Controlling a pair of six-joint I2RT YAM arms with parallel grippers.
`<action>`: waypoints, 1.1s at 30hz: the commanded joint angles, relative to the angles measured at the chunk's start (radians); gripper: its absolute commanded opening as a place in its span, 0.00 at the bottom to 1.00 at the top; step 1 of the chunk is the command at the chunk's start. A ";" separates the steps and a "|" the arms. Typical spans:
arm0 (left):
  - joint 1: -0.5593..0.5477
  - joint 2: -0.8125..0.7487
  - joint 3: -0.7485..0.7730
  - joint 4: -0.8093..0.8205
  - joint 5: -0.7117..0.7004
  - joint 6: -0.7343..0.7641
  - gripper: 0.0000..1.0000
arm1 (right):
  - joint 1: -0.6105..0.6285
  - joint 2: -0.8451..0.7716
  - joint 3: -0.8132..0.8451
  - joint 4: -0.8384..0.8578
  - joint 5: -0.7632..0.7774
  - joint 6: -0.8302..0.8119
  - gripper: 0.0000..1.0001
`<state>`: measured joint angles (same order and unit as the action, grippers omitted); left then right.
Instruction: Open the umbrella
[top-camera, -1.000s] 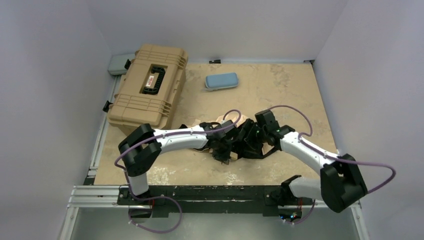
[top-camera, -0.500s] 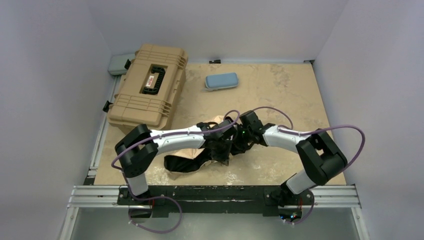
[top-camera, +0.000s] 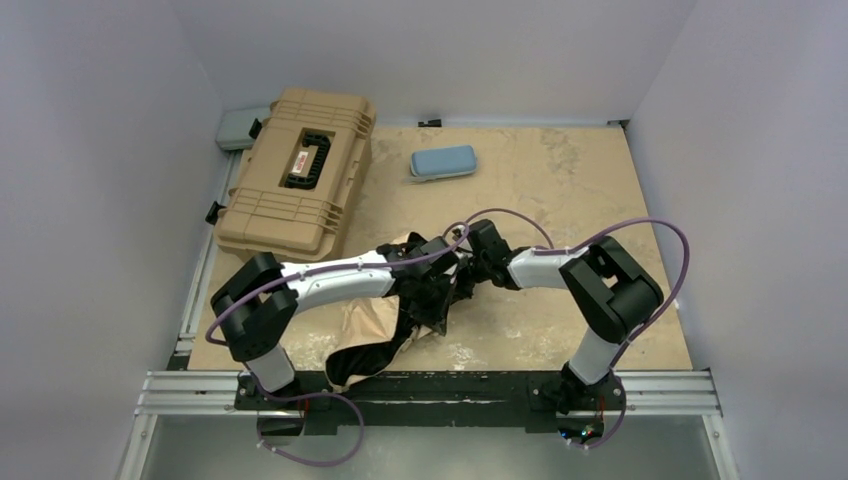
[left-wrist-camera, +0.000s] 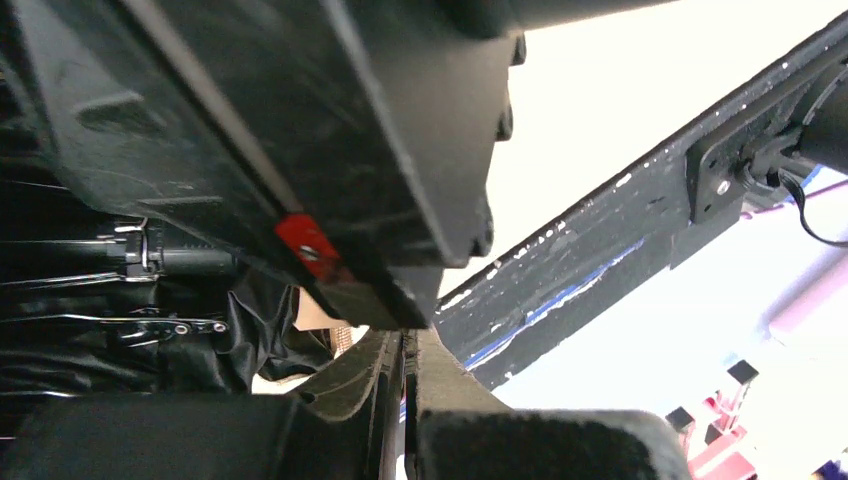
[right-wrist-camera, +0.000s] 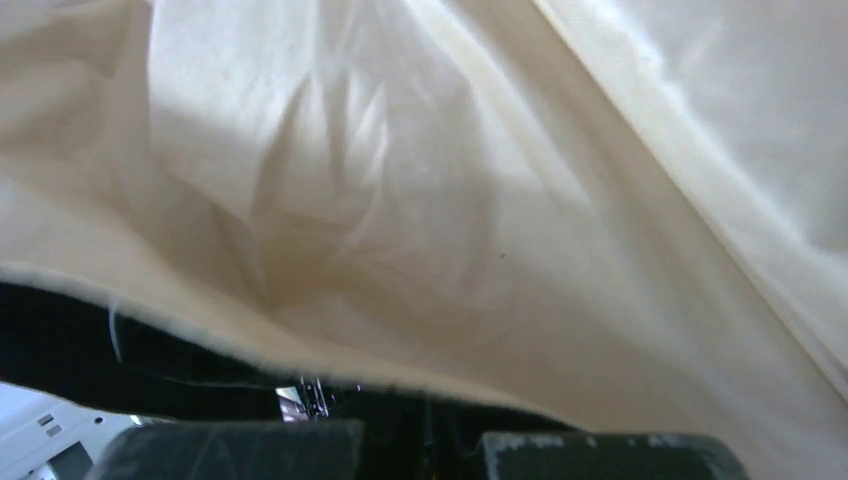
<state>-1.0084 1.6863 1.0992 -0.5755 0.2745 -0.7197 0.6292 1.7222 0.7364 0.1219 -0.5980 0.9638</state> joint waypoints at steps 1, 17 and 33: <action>-0.004 -0.072 0.004 0.028 0.085 0.035 0.00 | -0.003 -0.034 0.057 0.042 0.081 0.015 0.00; -0.094 -0.231 0.146 -0.168 0.222 0.054 0.00 | -0.341 -0.139 0.164 -0.028 0.535 0.245 0.00; 0.063 -0.144 0.917 -0.544 0.021 -0.010 0.00 | -0.461 -0.273 0.507 -0.211 0.248 -0.166 0.10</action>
<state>-1.0275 1.5097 1.8580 -1.0763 0.3523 -0.6773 0.1627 1.5494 1.1561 -0.0509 -0.1459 0.9825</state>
